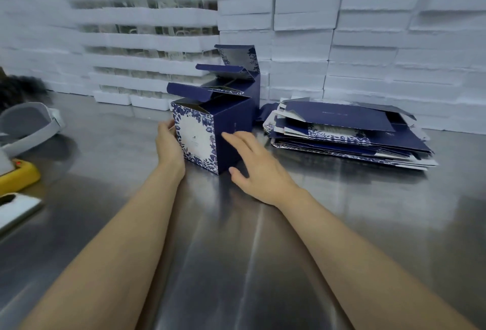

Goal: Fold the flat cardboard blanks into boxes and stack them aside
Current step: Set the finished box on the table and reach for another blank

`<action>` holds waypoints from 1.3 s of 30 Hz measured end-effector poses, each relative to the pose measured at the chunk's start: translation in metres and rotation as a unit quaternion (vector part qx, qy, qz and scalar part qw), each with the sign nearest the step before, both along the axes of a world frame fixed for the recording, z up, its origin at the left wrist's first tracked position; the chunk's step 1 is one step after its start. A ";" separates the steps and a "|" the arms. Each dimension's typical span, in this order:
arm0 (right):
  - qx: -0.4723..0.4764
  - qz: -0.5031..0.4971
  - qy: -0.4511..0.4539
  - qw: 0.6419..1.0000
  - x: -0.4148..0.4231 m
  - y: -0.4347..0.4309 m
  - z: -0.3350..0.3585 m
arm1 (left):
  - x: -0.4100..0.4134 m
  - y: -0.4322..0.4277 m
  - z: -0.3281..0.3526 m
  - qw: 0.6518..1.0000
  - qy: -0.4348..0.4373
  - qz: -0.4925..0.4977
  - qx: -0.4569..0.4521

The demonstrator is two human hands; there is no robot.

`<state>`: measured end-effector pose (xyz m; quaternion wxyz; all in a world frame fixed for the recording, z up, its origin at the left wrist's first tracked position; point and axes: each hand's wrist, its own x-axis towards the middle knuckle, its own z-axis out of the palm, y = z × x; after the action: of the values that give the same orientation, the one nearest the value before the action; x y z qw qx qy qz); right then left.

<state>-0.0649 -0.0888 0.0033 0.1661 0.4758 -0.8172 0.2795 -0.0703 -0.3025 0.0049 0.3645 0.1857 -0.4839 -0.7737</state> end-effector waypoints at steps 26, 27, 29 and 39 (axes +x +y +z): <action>-0.290 -0.106 -0.361 0.880 0.044 0.068 -0.008 | 0.067 0.093 0.010 0.821 -0.136 0.235 -0.502; -0.311 -0.112 -0.368 0.869 0.049 0.073 -0.006 | 0.072 0.107 0.013 0.809 -0.125 0.254 -0.514; -0.343 -0.129 -0.376 0.851 0.055 0.080 -0.002 | 0.080 0.141 0.015 0.774 -0.122 0.256 -0.566; -0.353 -0.322 -0.179 0.860 0.060 0.137 0.006 | 0.051 0.291 0.004 0.844 -0.209 -0.034 -0.493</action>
<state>-0.0050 0.0478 0.0090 0.2546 0.0377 -0.7869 0.5608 -0.0192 -0.0115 0.0087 0.2720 0.1221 -0.8721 -0.3881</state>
